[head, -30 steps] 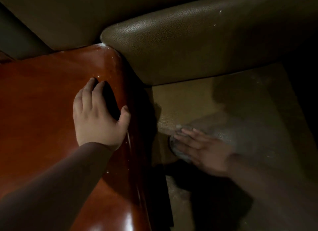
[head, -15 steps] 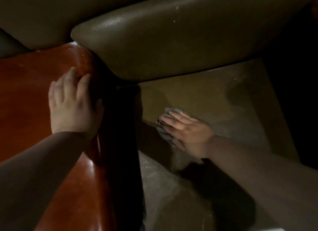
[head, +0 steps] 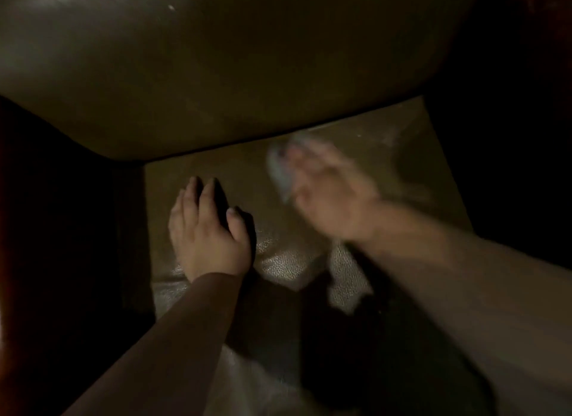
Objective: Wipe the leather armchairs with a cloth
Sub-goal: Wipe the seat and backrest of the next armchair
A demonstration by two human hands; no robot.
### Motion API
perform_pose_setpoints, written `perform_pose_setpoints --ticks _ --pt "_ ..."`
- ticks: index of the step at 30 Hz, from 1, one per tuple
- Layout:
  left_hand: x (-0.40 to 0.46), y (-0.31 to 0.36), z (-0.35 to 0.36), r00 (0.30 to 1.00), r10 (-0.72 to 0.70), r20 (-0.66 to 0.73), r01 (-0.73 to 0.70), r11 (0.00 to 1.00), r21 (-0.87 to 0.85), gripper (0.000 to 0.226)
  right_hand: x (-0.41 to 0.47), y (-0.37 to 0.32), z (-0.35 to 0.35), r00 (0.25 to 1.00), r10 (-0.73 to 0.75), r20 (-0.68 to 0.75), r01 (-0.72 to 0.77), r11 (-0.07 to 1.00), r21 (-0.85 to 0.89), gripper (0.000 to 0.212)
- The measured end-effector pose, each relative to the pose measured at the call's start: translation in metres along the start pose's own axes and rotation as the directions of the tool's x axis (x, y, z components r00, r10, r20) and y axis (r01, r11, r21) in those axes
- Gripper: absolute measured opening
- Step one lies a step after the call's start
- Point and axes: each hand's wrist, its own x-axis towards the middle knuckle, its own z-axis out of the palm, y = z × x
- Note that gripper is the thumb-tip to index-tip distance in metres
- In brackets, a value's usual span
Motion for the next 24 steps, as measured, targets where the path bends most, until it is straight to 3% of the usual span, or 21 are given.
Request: perform_pose_setpoints --ticks 1,3,4,5,6,7,8,10,11,12,14,16,18,20,24 --pt "0.002 0.001 0.003 1.0 0.001 -0.005 -0.001 1.0 0.002 0.063 0.0 0.027 -0.017 0.964 0.243 -0.111 -0.255 0.961 -0.104 0.037" --pt "0.0 0.001 0.008 1.0 0.008 0.02 -0.008 1.0 0.027 0.064 -0.005 0.075 -0.031 0.786 0.581 -0.211 -0.614 0.771 -0.165 0.05" --pt "-0.001 -0.001 0.009 1.0 0.004 0.02 -0.005 0.999 0.037 0.064 -0.006 0.075 -0.031 0.717 0.652 -0.244 -0.693 0.702 -0.162 0.056" --pt "-0.003 -0.004 0.01 1.0 0.0 0.011 0.0 0.999 0.044 0.064 -0.002 0.061 -0.024 0.696 0.663 -0.276 -0.712 0.687 -0.146 0.057" --pt "-0.004 -0.007 0.011 1.0 0.004 -0.001 -0.004 0.999 0.045 0.064 0.002 0.039 -0.013 0.745 0.589 -0.313 -0.649 0.749 -0.134 0.055" --pt "-0.004 -0.008 0.013 1.0 0.012 -0.009 -0.012 0.999 0.04 0.064 0.006 0.016 0.004 0.852 0.439 -0.284 -0.498 0.848 -0.183 0.052" --pt "-0.003 -0.009 0.015 1.0 0.021 -0.02 -0.02 0.999 0.032 0.064 0.009 -0.007 0.021 0.946 0.269 -0.181 -0.303 0.933 -0.196 0.052" --pt "0.001 -0.007 0.018 0.999 0.028 -0.035 -0.027 0.999 0.024 0.064 0.012 -0.031 0.033 0.997 0.004 0.08 0.012 0.979 -0.204 0.059" --pt "0.001 -0.006 0.019 0.999 0.028 -0.036 -0.027 0.999 0.025 0.064 0.016 -0.022 0.027 0.992 -0.041 0.118 0.067 0.973 -0.222 0.061" --pt "0.0 -0.007 0.02 0.999 0.026 -0.037 -0.025 0.999 0.027 0.064 0.02 -0.003 0.022 0.994 -0.027 0.103 0.055 0.959 -0.279 0.063" --pt "-0.003 -0.009 0.02 0.999 0.022 -0.035 -0.021 0.999 0.028 0.063 0.018 0.049 0.003 0.986 0.169 -0.003 -0.156 0.906 -0.394 0.071" --pt "-0.007 -0.008 0.02 0.999 0.022 -0.037 -0.021 1.0 0.021 0.062 0.008 0.077 -0.016 0.88 0.464 -0.101 -0.467 0.805 -0.367 0.075" --pt "-0.004 -0.008 0.023 0.999 0.027 -0.045 -0.026 1.0 0.016 0.062 0.014 0.054 -0.006 0.778 0.598 -0.193 -0.628 0.724 -0.286 0.072" --pt "-0.003 -0.01 0.025 0.998 0.03 -0.054 -0.028 0.999 0.021 0.063 0.029 0.006 0.017 0.803 0.563 -0.195 -0.595 0.774 -0.217 0.073" --pt "-0.006 -0.012 0.025 0.997 0.03 -0.064 -0.029 0.999 0.026 0.064 0.034 -0.024 0.032 0.95 0.306 -0.06 -0.312 0.925 -0.216 0.063"
